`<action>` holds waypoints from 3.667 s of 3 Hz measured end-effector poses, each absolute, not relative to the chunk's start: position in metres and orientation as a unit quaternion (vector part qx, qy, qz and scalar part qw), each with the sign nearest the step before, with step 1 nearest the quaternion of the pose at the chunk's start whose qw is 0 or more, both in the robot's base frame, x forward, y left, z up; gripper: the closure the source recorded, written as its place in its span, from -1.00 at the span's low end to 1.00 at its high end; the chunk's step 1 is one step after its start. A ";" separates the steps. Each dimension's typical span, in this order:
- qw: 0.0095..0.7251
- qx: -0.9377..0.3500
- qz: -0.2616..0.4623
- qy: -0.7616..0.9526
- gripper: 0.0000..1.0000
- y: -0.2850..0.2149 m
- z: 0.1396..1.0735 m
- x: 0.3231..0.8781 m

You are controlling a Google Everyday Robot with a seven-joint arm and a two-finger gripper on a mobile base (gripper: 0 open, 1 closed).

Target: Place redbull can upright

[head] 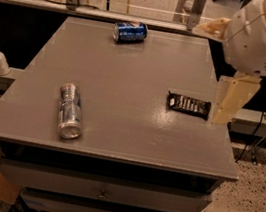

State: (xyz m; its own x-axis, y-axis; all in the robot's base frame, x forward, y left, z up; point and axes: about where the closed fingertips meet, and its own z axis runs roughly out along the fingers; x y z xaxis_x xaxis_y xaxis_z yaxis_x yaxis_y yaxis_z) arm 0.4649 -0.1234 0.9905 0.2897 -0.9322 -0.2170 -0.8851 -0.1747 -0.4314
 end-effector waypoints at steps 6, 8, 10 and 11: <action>0.195 -0.929 -0.147 0.277 -1.00 -0.045 0.948 0.493; 0.173 -0.964 -0.126 0.156 -1.00 0.012 0.901 0.520; 0.165 -0.980 -0.082 0.079 -1.00 0.070 0.868 0.507; 0.153 -0.985 -0.073 0.042 -1.00 0.094 0.850 0.506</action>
Offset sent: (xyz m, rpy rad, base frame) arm 0.0025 0.0319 -0.0101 -0.0168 -0.0647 0.1697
